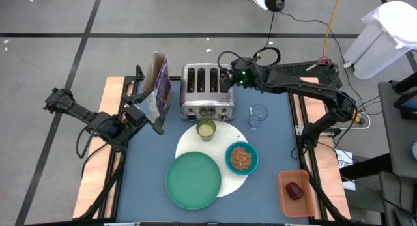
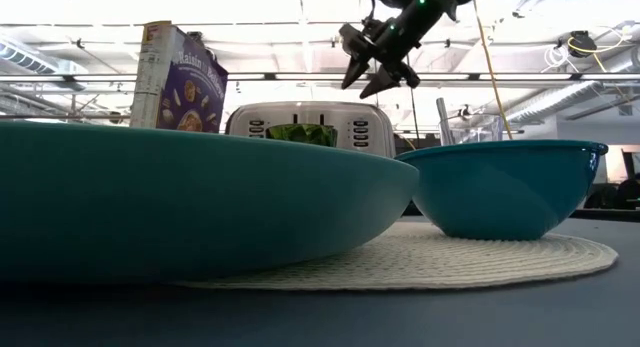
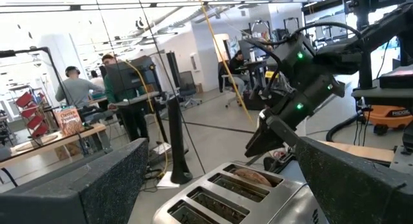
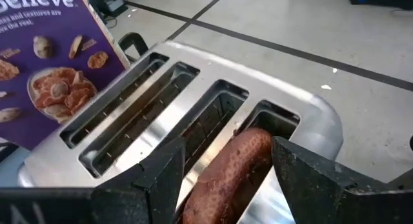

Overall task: Arrange a breakfast setting
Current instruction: Put the bread on the green plate

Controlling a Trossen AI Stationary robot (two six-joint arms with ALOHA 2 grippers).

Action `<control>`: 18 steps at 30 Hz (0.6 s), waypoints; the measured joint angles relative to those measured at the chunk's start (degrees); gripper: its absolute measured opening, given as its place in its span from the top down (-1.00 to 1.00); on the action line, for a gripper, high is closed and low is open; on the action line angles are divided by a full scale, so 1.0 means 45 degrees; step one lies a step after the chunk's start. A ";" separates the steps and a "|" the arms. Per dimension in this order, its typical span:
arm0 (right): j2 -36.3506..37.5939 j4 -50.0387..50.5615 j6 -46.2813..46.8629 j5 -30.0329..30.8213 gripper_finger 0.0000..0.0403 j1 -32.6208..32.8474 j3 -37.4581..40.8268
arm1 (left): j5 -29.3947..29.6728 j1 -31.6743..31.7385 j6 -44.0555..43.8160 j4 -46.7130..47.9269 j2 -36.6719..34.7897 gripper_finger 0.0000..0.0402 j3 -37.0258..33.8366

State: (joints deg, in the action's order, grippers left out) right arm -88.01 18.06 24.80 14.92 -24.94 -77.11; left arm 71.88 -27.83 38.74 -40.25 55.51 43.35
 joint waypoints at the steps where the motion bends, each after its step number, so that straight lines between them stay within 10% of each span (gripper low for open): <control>1: 0.0000 -0.0019 -0.0002 0.0000 -0.11 0.0031 0.0081 | 0.0000 0.0000 0.0000 0.0000 0.0000 -0.97 0.0000; 18: -0.0774 -0.0307 0.0008 -0.0006 -0.11 0.0375 0.0338 | 0.0000 0.0000 -0.0005 -0.0004 -0.0005 -0.97 -0.0004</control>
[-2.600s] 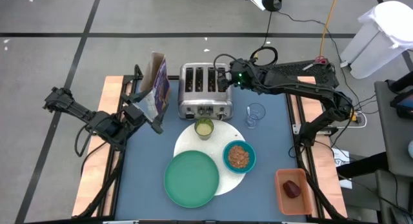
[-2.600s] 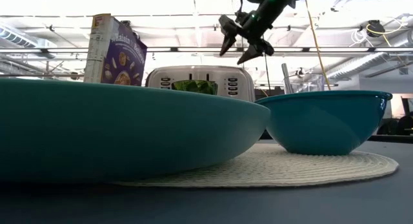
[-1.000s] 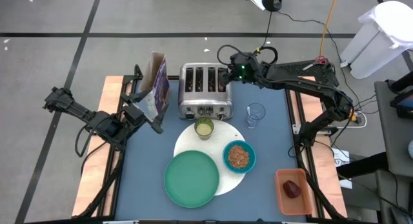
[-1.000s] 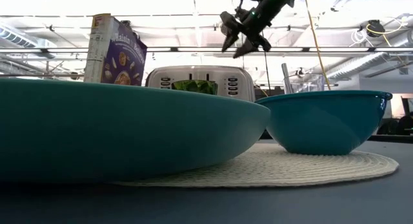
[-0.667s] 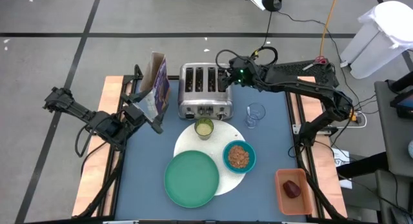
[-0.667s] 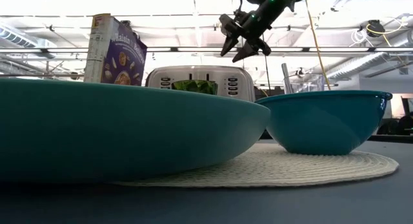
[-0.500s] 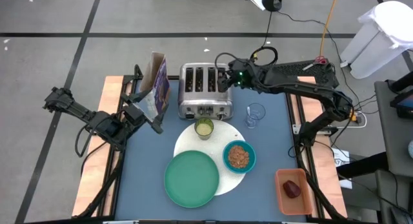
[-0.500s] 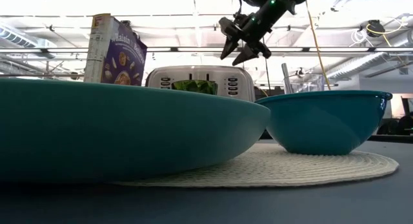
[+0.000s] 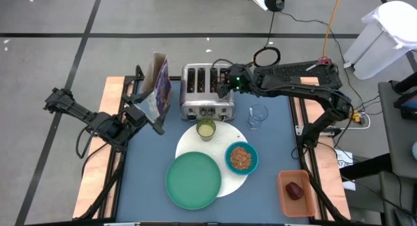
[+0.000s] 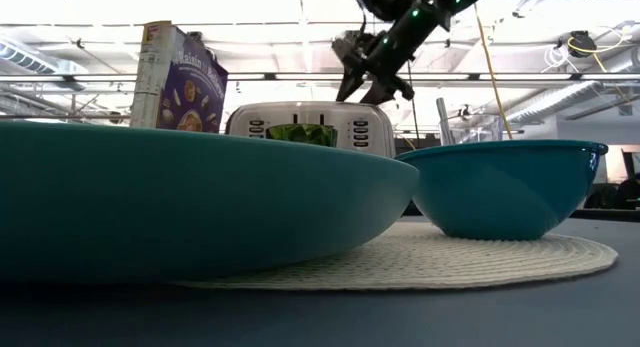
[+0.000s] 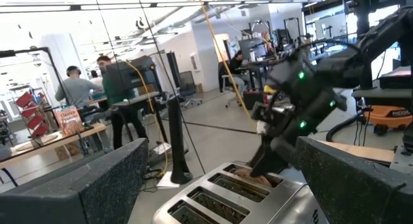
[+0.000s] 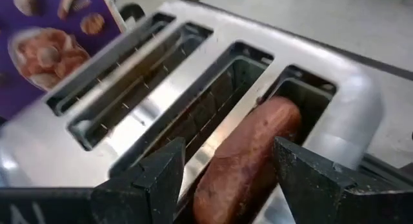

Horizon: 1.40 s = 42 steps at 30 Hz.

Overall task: Arrange a breakfast setting
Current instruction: Put the bread on the green plate

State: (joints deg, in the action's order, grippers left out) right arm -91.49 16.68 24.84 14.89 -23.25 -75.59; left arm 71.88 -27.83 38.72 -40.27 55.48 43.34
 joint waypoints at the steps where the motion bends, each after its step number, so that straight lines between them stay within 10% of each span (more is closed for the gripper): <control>1: -0.0161 -0.0093 -0.0001 -0.0003 -0.11 0.0011 0.0000 | 0.0000 0.0000 0.0000 0.0004 0.0000 -0.97 -0.0001; 18: -0.0409 0.0009 0.0003 0.1042 -0.08 -0.0008 0.0000 | 0.0000 0.0000 0.0000 0.0004 0.0000 -0.97 -0.0001; 42: -0.0406 -0.0242 0.0008 0.1029 0.65 -0.0008 -0.0005 | 0.0000 -0.0005 0.0000 0.0004 0.0000 -0.97 -0.0001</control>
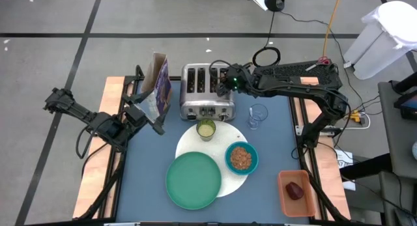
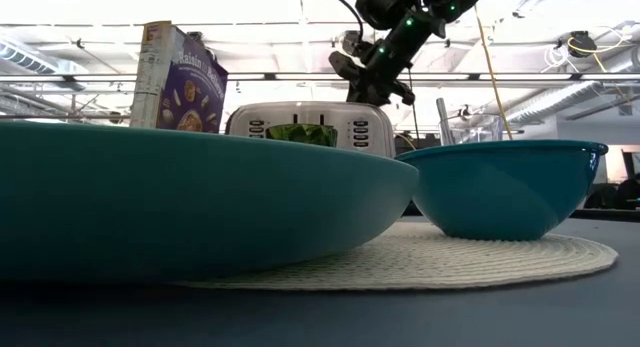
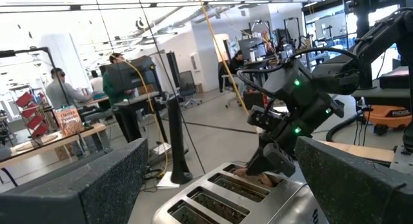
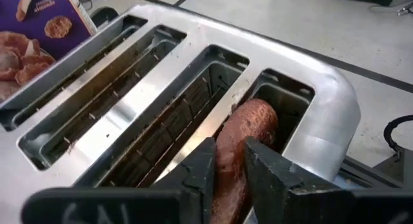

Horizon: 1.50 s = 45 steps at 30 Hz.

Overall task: Arrange a breakfast setting
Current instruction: Put the bread on the green plate

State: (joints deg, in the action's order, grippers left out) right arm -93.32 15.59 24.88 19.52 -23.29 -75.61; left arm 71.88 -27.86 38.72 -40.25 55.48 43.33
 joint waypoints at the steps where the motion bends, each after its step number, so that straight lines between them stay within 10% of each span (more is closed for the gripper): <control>1: 0.0000 -0.0068 -0.0004 -0.0003 0.68 -0.0005 0.0000 | 0.0000 0.0000 0.0000 0.0000 0.0000 -0.97 0.0000; 24: 0.0000 -0.0273 -0.0053 -0.0473 0.81 -0.0010 0.0000 | 0.0000 0.0001 0.0000 0.0000 0.0000 -0.97 0.0000; 39: -0.0010 -0.0212 -0.0117 -0.1248 0.27 -0.0607 0.0000 | 0.0000 0.0000 0.0000 0.0000 0.0000 -0.97 0.0000; 45: -0.0024 -0.0003 -0.0115 -0.3770 0.08 -0.1374 -0.0699 | 0.0000 0.0003 0.0000 0.0000 0.0000 -0.97 0.0000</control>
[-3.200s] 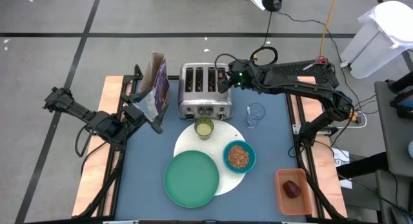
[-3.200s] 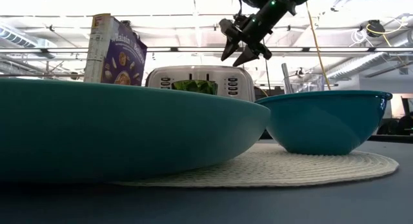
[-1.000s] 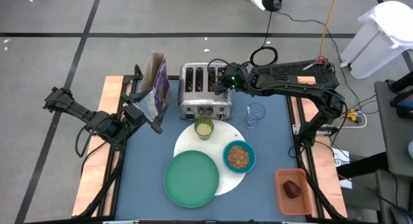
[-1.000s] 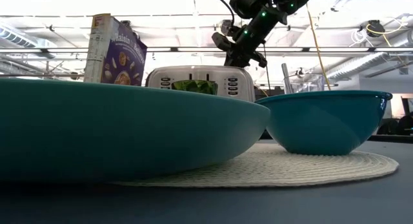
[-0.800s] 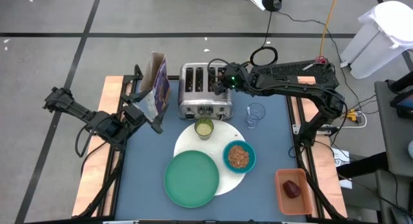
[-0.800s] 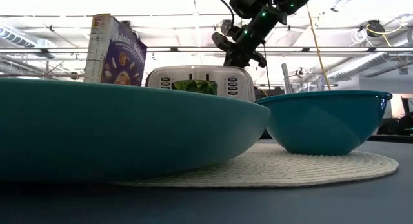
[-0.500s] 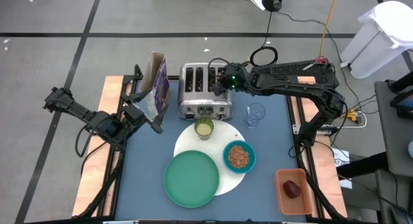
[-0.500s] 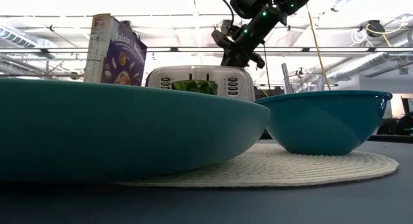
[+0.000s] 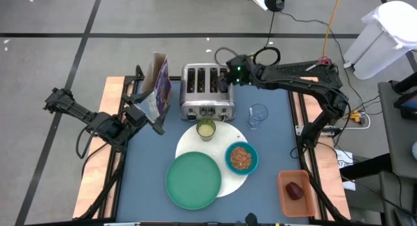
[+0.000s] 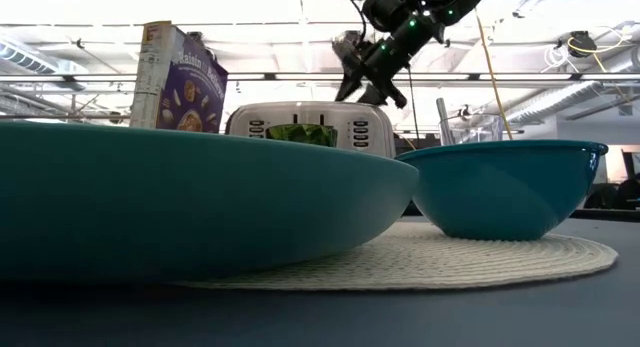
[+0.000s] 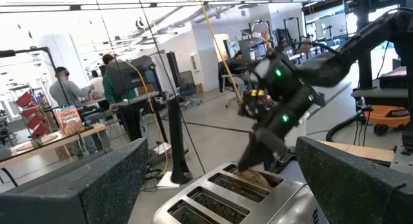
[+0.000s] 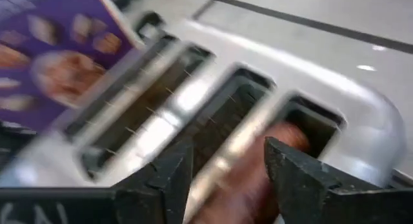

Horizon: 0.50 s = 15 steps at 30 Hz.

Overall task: Arrange a breakfast setting
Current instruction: Put the bread on the green plate

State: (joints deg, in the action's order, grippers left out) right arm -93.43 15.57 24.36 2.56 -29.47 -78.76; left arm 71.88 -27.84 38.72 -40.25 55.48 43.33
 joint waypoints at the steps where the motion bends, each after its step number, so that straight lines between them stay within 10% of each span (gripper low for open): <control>1: 0.0000 -0.0020 -0.0097 -0.0372 0.07 -0.0127 -0.0222 | 0.0001 -0.0002 0.0000 0.0000 0.0000 -0.97 0.0002; 15: 0.0002 0.3631 -0.2226 -0.0554 0.10 -0.1240 -0.6393 | 0.0000 0.0002 0.0005 0.0005 0.0000 -0.97 0.0000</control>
State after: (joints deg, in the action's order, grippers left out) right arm -93.42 31.91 14.34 0.06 -35.05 -107.53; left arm 71.88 -27.83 38.74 -40.23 55.48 43.33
